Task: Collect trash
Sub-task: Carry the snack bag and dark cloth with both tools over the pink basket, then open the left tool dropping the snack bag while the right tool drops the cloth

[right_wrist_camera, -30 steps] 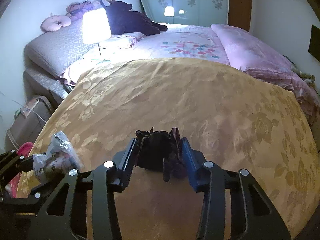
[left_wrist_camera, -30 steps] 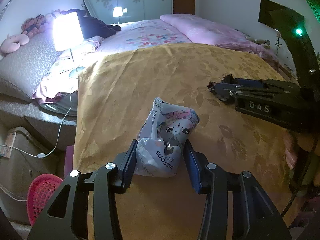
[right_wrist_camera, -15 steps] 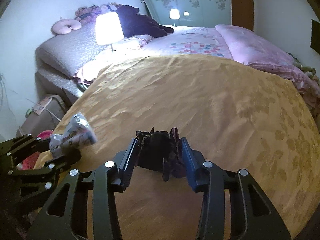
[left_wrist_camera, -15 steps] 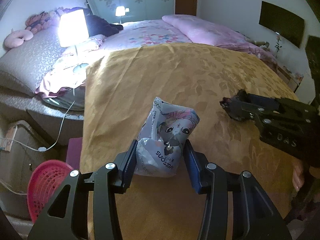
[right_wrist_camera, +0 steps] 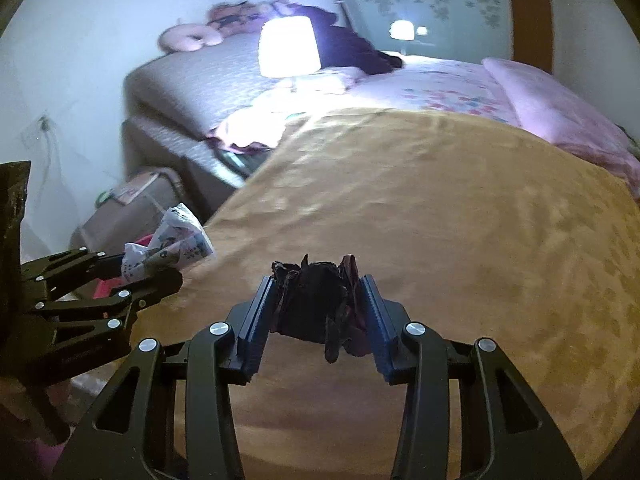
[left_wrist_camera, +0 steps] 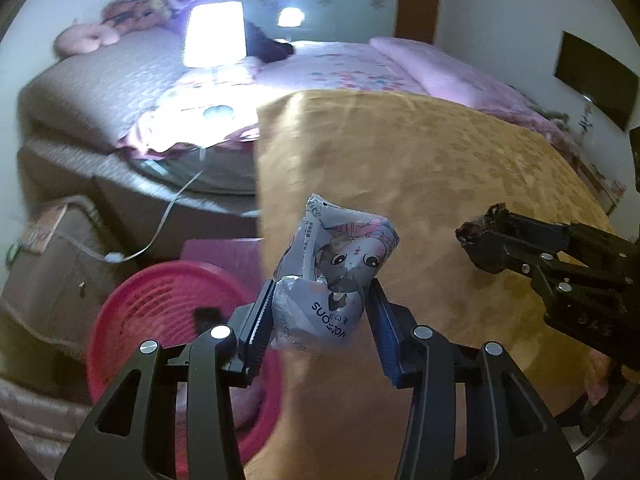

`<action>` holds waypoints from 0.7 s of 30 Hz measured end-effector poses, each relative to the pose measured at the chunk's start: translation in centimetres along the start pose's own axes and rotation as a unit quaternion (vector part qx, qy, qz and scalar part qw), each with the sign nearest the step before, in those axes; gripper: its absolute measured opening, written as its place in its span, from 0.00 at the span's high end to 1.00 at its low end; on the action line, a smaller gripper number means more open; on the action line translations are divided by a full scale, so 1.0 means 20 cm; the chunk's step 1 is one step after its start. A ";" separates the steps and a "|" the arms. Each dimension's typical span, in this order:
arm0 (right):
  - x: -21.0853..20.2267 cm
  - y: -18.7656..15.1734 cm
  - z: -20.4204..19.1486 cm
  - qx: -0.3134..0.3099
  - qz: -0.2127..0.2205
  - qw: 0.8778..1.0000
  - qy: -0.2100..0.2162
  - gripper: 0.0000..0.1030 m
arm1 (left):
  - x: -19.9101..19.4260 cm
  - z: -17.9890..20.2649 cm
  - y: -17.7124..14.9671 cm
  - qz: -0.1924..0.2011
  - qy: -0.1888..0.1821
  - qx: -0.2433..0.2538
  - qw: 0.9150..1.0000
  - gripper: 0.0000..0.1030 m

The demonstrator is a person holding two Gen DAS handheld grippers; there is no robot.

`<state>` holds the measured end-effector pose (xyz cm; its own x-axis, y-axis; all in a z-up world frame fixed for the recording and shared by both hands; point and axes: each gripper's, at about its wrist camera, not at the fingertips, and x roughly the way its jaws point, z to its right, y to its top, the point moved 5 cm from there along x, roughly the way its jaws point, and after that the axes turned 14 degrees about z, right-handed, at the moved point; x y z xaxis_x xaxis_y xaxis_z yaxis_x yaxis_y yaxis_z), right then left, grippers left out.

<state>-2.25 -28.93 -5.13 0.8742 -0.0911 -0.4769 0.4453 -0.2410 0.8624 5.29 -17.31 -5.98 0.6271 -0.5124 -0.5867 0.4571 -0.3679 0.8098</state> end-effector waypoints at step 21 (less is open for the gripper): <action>0.30 0.00 -0.75 -0.063 -0.049 0.988 0.135 0.58 | -0.12 -0.70 -0.26 -0.043 0.154 -0.120 0.980 0.57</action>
<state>5.95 -15.03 -5.47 0.8384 0.1910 -0.5104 0.5352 -0.1122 0.8372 10.29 -3.33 -8.75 0.7233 -0.2147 -0.6563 0.6290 -0.1872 0.7545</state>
